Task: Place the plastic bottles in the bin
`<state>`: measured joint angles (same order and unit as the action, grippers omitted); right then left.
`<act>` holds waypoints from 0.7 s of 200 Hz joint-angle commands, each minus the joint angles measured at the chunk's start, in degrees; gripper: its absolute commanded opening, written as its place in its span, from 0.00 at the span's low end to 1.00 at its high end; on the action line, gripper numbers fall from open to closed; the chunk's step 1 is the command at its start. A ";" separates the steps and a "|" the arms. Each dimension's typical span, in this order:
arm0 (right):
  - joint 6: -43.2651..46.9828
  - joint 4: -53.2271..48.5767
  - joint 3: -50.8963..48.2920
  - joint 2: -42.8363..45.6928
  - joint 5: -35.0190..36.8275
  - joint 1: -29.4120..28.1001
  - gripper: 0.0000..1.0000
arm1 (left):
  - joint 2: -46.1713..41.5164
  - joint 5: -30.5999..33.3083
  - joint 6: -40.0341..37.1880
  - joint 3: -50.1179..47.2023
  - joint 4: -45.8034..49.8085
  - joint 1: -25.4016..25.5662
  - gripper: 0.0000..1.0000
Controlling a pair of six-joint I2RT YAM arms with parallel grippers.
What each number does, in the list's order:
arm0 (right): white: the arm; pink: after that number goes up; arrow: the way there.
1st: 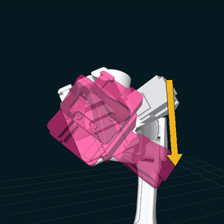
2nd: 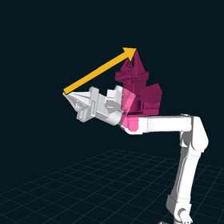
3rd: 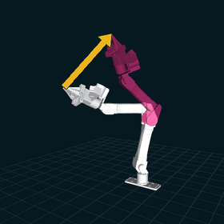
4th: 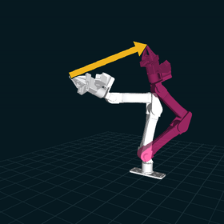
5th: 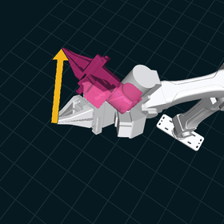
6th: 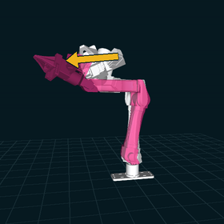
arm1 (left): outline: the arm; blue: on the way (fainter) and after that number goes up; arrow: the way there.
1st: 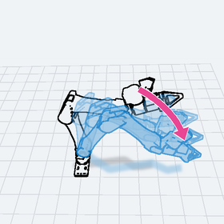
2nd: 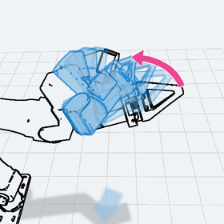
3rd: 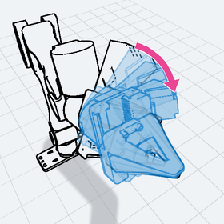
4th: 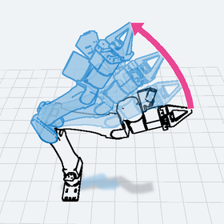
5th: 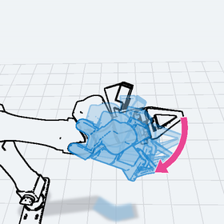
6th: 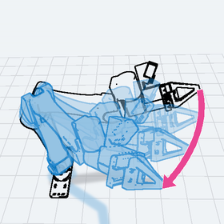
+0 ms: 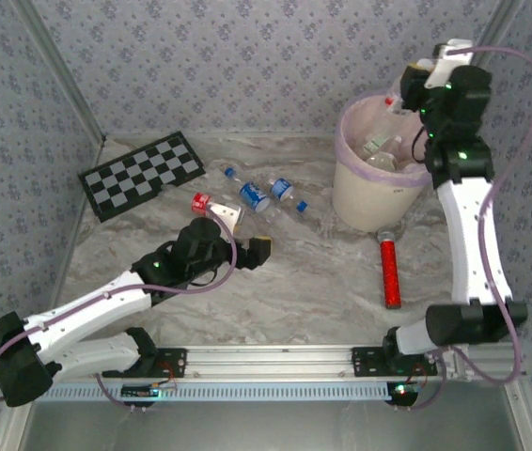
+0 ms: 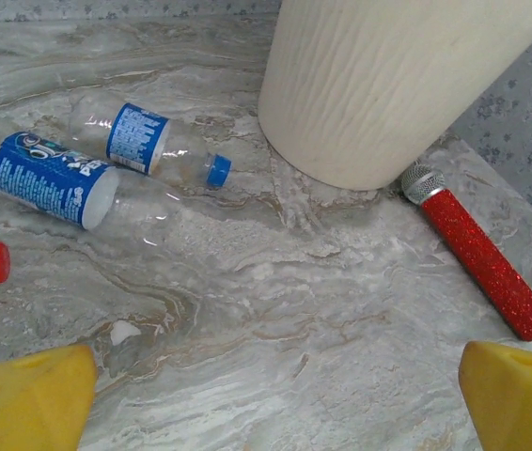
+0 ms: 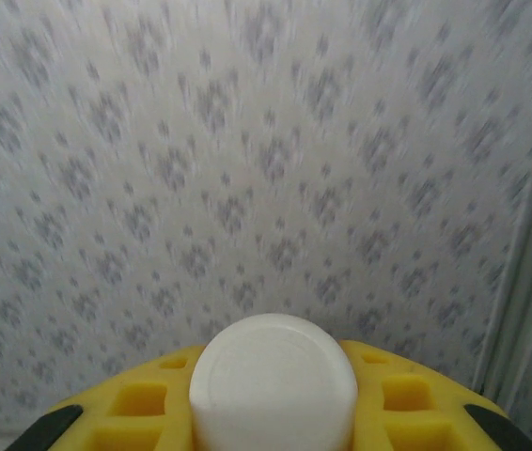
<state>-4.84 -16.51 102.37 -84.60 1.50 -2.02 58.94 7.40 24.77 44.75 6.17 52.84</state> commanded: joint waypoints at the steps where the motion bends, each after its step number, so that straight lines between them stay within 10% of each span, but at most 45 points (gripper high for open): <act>1: 0.55 1.75 1.21 -2.63 -2.61 -0.84 0.00 | -1.66 1.25 1.71 -0.14 0.91 -0.27 0.98; 140: -9.43 -26.67 6.36 -24.83 -5.75 -0.23 0.00 | -2.33 3.16 2.82 -1.07 4.60 -1.32 0.98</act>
<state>-10.81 -22.98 112.46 -102.91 -4.84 -1.85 56.05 9.91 27.09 42.92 9.65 52.10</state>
